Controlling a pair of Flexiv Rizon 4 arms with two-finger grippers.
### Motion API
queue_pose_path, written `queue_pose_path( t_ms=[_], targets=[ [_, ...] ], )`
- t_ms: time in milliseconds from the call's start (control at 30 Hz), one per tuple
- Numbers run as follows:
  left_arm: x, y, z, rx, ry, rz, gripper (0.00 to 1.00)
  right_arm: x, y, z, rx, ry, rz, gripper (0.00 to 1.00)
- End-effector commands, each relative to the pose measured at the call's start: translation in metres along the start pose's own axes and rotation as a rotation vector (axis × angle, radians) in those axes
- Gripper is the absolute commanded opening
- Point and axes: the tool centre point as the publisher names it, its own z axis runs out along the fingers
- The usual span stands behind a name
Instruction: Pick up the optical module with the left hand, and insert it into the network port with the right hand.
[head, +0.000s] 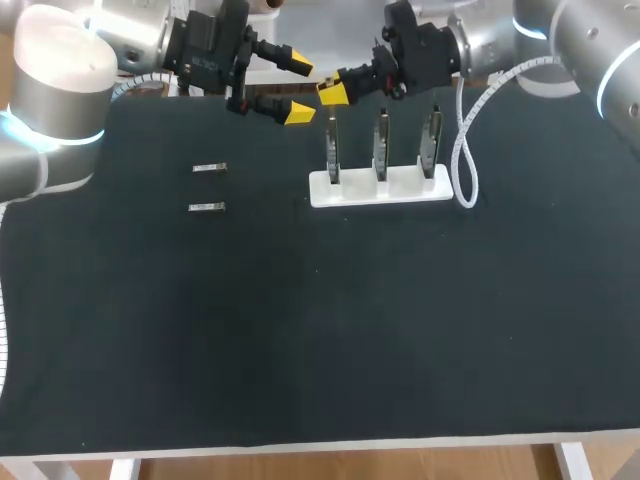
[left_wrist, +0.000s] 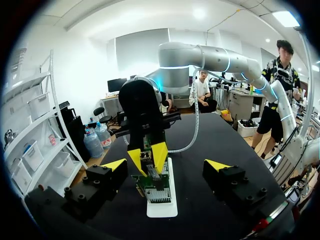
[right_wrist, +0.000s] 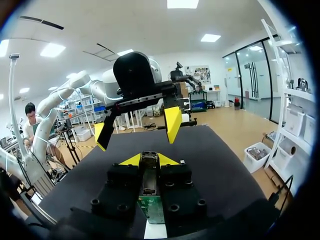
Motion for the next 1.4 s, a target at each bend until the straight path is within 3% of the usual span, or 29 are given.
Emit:
queue_pose_path(
  t_ms=[33,967,1400],
  targets=[
    [0.000,0.002,0.000,0.003,0.001,0.001,1.00,0.000,-0.010,0.001,-0.157,0.007,0.005,0.00],
    [0.000,0.002,0.000,0.003,0.001,0.001,1.00,0.013,-0.014,0.007,-0.164,0.012,0.038,0.00],
    [0.000,0.002,0.000,0.003,0.001,0.001,1.00,0.004,-0.016,0.003,-0.164,0.022,0.018,0.00]
  ],
)
